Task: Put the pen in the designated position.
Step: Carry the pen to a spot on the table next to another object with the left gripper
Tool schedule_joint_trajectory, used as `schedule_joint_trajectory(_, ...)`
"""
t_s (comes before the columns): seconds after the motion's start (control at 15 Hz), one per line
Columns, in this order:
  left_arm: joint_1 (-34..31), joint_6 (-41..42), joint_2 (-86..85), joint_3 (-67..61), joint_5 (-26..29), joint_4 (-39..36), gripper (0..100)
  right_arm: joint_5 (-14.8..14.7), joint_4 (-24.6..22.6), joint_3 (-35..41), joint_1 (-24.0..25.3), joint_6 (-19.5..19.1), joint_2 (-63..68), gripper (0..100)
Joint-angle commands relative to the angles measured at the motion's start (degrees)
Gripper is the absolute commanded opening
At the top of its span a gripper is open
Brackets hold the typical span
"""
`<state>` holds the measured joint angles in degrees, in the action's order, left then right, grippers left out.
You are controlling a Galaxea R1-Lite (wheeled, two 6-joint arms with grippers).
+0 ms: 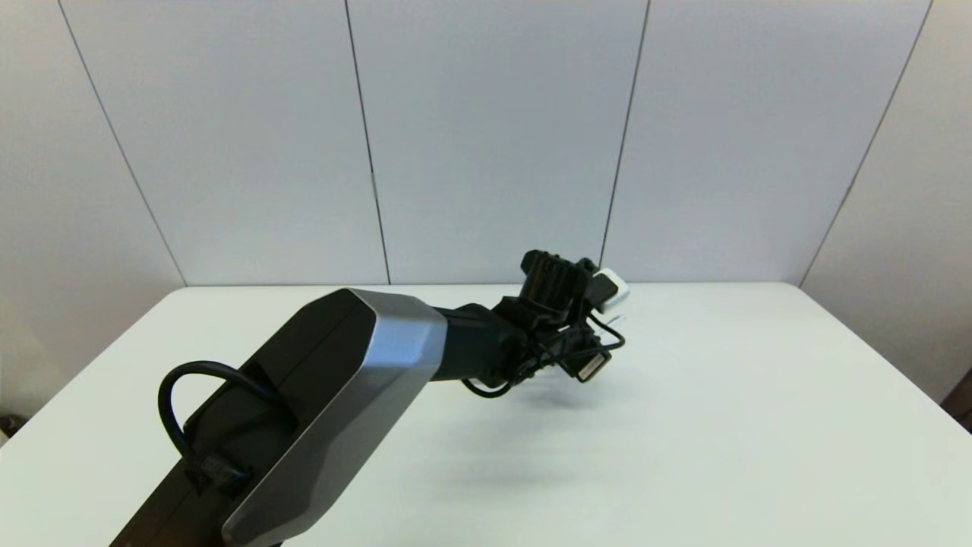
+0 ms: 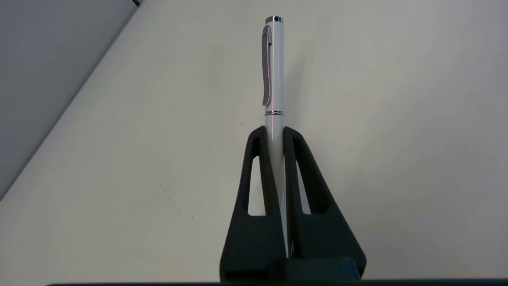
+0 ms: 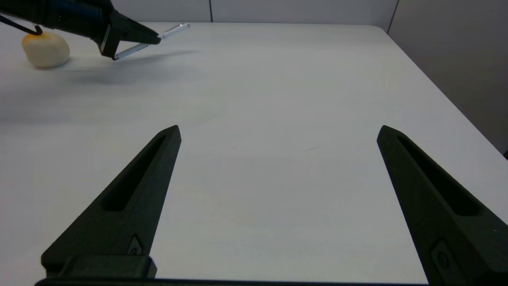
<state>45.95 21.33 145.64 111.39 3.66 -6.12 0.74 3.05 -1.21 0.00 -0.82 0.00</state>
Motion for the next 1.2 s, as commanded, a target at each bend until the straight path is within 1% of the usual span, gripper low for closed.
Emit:
schedule_joint_trajectory(0.07,-1.1,3.8,1.0,0.1,0.1,1.8,0,0.0,0.0,0.1,0.0,-0.1,0.1,100)
schedule_joint_trajectory(1.2,-1.0,3.4,2.5,0.8,1.0,1.9,0,0.0,0.0,0.1,0.0,-0.1,0.1,100)
